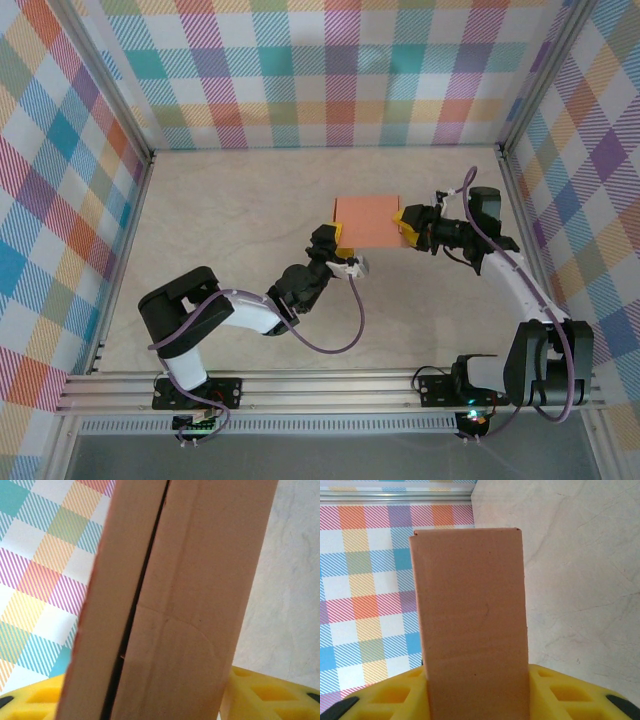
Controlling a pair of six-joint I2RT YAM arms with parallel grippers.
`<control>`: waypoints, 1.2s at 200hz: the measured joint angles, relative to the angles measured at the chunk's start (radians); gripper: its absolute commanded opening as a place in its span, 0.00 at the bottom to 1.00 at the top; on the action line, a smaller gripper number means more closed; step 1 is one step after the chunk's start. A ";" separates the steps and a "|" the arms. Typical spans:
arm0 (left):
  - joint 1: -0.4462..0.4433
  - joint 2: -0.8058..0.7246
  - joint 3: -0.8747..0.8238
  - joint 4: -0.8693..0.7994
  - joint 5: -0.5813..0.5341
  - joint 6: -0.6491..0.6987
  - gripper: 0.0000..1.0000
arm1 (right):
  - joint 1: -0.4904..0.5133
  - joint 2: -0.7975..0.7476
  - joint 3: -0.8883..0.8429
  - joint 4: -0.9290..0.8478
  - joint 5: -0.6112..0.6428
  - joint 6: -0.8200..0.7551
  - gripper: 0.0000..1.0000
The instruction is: Fold the paper box
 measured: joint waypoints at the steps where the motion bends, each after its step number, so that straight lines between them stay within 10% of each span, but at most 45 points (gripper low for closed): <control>1: 0.000 0.000 0.000 0.000 0.000 0.000 0.55 | 0.000 0.000 0.000 0.000 0.000 0.000 0.44; 122: -0.006 -0.069 0.000 -0.198 0.003 -0.114 0.42 | 0.001 -0.012 0.000 -0.006 0.010 0.019 0.67; 240: 0.098 -0.343 0.031 -0.909 0.310 -0.658 0.45 | 0.001 -0.223 0.058 -0.294 0.299 -0.362 0.75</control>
